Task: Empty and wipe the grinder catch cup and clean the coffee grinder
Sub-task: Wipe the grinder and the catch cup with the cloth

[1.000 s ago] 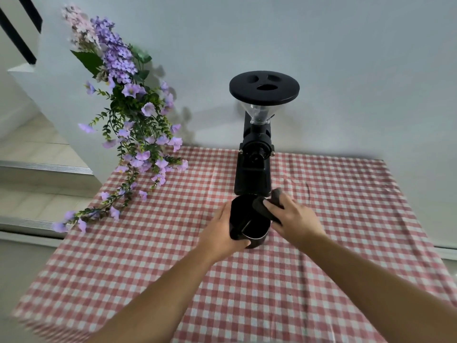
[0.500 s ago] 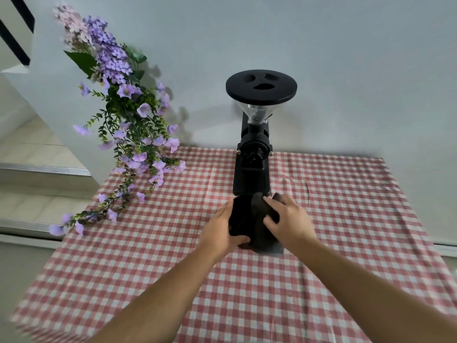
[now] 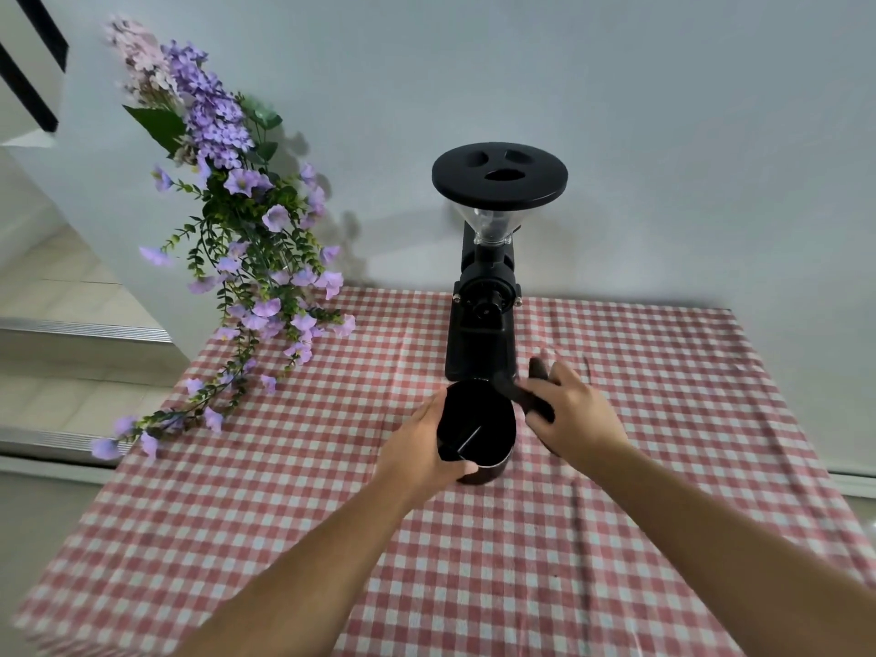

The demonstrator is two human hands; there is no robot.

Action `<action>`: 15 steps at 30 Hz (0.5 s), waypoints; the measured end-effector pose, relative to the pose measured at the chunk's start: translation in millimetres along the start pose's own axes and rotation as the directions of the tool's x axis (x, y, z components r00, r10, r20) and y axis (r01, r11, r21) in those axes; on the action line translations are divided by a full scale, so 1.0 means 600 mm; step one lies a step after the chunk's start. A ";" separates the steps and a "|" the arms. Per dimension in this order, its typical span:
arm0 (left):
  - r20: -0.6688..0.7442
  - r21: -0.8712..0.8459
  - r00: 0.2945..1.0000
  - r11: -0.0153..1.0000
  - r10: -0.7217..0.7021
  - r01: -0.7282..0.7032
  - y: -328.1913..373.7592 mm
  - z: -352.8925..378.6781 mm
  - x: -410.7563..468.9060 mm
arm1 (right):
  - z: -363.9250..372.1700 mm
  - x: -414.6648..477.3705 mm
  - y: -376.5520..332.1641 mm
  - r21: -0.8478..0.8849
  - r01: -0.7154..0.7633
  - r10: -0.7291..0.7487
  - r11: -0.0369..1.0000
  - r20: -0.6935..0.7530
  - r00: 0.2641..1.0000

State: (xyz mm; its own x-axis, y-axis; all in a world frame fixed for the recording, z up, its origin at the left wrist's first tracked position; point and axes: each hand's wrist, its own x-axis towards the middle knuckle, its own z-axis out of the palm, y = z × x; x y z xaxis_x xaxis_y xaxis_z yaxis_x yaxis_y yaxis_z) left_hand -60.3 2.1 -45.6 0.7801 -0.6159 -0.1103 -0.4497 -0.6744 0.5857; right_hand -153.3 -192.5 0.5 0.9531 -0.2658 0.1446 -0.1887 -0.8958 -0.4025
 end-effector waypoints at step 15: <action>-0.014 -0.025 1.000 1.000 0.008 -0.008 0.001 0.002 -0.003 | -0.035 -0.027 -0.011 0.311 -0.439 0.314 0.843 0.378 0.871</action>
State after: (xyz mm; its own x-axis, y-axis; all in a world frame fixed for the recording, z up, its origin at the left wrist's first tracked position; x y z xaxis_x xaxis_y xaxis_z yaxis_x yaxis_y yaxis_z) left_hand -62.5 2.2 -46.2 0.7825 -0.6154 -0.0949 -0.4449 -0.6593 0.6061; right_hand -172.3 -189.6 19.8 0.8601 -0.3784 -0.3420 -0.5040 -0.5277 -0.6837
